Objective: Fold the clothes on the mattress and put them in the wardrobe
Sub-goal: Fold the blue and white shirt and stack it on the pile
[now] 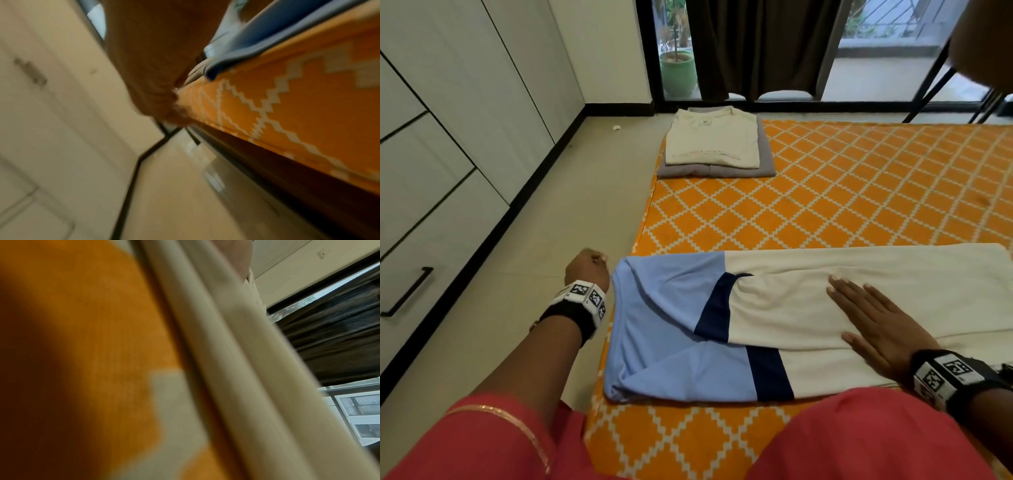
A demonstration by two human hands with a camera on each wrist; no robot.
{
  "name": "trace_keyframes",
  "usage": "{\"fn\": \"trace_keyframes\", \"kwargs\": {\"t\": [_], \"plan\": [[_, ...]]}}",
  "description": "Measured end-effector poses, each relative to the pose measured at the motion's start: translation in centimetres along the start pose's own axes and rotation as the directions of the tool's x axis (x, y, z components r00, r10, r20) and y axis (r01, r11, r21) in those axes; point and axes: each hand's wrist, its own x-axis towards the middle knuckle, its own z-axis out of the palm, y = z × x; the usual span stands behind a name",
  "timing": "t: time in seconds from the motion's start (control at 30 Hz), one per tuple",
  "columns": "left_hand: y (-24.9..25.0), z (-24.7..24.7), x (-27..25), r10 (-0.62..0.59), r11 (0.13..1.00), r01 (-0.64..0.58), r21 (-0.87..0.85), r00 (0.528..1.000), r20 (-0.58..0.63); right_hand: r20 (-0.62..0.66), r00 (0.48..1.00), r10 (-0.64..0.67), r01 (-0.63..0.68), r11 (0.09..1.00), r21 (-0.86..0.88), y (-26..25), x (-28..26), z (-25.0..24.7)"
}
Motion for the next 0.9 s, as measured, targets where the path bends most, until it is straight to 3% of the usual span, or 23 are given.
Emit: {"fn": "trace_keyframes", "kwargs": {"t": [0.03,0.1,0.17,0.2,0.23,0.27,0.33,0.47,0.57,0.77,0.9], "plan": [[0.7,-0.2,-1.1,0.131,0.983,-0.117,0.138,0.987,-0.096,0.002,1.000,0.000,0.000,1.000,-0.002,0.0,0.1,-0.1],[2.7,0.7,-5.2,0.492,0.857,-0.458,0.238,0.863,-0.113,0.001,1.000,-0.004,0.004,1.000,-0.006,0.1,0.2,0.0],[5.2,2.9,-11.7,0.696,0.696,-0.696,0.176,0.714,0.072,-0.002,1.000,-0.003,0.003,1.000,-0.006,0.0,0.3,-0.1],[5.7,4.6,-14.9,0.706,0.654,-0.738,0.164,0.674,0.218,0.000,1.000,-0.007,0.007,1.000,-0.006,-0.1,0.3,-0.1],[5.9,6.3,-17.7,0.653,0.641,-0.741,0.201,0.664,0.364,0.003,1.000,-0.013,0.013,1.000,-0.005,-0.2,0.2,-0.1],[5.4,7.8,-19.7,0.573,0.638,-0.721,0.271,0.680,0.457,0.004,1.000,-0.014,0.014,1.000,-0.005,-0.2,0.2,-0.2],[3.7,9.4,-21.1,0.508,0.601,-0.698,0.389,0.710,0.488,0.001,1.000,-0.008,0.008,1.000,-0.006,-0.1,0.3,-0.2],[1.4,9.3,-20.0,0.504,0.509,-0.746,0.430,0.663,0.553,0.021,1.000,0.001,-0.001,1.000,-0.008,-0.3,0.3,-0.4],[1.2,8.7,-19.8,0.524,0.515,-0.743,0.426,0.667,0.530,0.044,0.999,0.009,-0.009,1.000,-0.008,-0.3,0.3,-0.8],[-0.9,7.0,-19.0,0.442,0.684,-0.559,0.469,0.829,0.343,0.077,0.996,0.038,-0.038,0.999,-0.005,-0.3,0.1,-1.1],[-1.4,5.9,-18.7,0.300,0.784,-0.372,0.497,0.928,0.222,0.093,0.995,0.043,-0.044,0.999,0.005,-0.4,0.0,-1.3]]}}
